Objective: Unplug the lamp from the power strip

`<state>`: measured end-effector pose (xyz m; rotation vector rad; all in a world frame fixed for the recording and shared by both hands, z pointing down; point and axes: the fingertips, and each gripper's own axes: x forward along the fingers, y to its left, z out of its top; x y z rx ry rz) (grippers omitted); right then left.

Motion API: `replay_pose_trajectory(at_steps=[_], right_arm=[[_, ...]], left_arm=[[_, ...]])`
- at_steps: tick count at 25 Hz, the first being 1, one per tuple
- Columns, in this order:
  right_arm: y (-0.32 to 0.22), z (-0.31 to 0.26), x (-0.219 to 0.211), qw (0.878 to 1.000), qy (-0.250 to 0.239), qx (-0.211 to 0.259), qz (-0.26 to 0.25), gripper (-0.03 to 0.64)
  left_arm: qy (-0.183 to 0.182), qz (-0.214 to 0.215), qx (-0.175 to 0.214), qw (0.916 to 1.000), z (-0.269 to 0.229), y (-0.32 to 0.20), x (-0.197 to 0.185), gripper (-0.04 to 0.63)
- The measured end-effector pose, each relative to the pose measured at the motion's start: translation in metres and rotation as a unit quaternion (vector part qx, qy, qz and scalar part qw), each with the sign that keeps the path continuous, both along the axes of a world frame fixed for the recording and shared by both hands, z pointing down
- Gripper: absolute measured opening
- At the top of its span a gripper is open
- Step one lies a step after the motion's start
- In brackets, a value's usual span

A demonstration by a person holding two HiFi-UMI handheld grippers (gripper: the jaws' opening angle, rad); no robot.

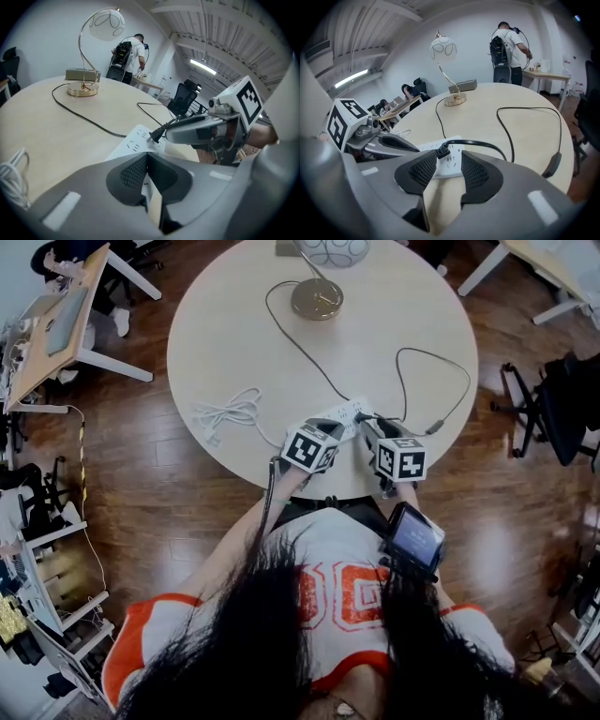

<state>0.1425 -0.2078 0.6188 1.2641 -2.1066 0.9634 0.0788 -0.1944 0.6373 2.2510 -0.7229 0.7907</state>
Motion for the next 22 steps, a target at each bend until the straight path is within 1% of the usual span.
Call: replay_pose_trajectory(at_steps=[5,10,12,14,17,22], right_arm=[[0.018,-0.002,-0.001,1.000,-0.011,-0.002,0.028,0.158],[0.028,-0.011,-0.012,0.999,-0.005,0.018,0.045,0.112],[0.030,-0.018,-0.018,0.998,-0.006,0.032,0.053,0.084],[0.034,-0.023,-0.026,0.997,-0.007,0.043,0.060,0.038],[0.044,-0.027,-0.039,0.997,-0.003,0.051,0.066,0.004],[0.069,-0.027,-0.067,0.997,0.002,0.049,0.065,0.002]], left_arm=[[0.035,-0.025,0.023,0.9988,-0.024,-0.005,-0.015,0.000],[0.084,-0.040,0.034,0.9951,-0.051,0.002,-0.027,0.000],[0.097,-0.038,0.038,0.9939,-0.059,0.008,-0.032,0.000],[0.108,-0.033,0.042,0.9927,-0.065,0.014,-0.038,0.000],[0.119,-0.026,0.046,0.9915,-0.071,0.025,-0.048,0.000],[0.127,-0.010,0.048,0.9907,-0.074,0.046,-0.067,0.000]])
